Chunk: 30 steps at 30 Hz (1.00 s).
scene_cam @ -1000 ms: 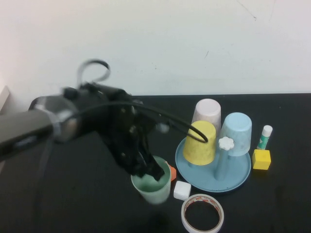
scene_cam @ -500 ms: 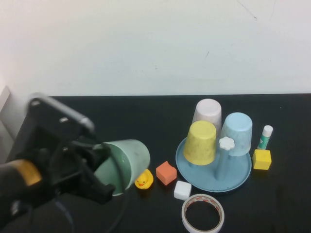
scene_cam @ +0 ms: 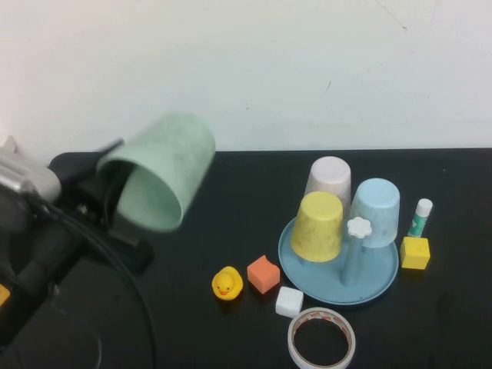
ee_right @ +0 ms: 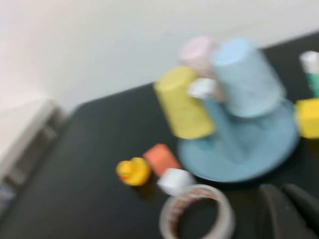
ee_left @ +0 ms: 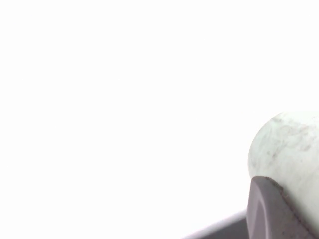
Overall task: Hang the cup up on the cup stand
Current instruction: Adjust the cup with two arms
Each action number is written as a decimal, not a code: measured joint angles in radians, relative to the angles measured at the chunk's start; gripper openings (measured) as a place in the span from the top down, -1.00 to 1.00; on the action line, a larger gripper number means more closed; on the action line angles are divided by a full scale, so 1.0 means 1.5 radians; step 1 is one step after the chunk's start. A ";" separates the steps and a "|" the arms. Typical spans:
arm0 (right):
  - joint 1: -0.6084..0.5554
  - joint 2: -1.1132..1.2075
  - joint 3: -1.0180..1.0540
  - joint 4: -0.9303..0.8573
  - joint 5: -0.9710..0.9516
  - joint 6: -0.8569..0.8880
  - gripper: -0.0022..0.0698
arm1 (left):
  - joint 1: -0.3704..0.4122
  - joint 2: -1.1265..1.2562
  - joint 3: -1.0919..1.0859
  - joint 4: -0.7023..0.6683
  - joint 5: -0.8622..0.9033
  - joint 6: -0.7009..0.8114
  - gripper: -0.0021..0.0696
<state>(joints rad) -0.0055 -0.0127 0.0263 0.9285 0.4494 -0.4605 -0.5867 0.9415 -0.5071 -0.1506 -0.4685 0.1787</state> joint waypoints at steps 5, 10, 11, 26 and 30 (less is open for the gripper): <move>0.000 0.002 -0.002 0.185 0.035 -0.177 0.94 | 0.000 0.041 0.000 0.006 -0.107 -0.009 0.92; 0.000 0.109 -0.076 0.284 0.108 -0.291 0.89 | 0.000 0.094 0.000 0.007 -0.150 -0.059 0.92; 0.000 0.145 -0.092 0.301 0.129 -0.316 0.83 | 0.000 0.101 0.000 0.011 -0.158 -0.068 0.92; 0.004 0.725 -0.340 0.494 0.474 -0.380 -0.79 | 0.000 0.132 0.000 0.104 -0.223 -0.090 0.93; 0.043 0.812 -0.426 0.497 0.461 -0.292 -0.82 | 0.000 0.132 0.000 0.129 -0.228 -0.090 0.93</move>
<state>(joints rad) 0.0594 1.2052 -0.6124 1.6739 1.1413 -0.8983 -0.5867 1.1390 -0.5066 0.0435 -0.8102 0.0432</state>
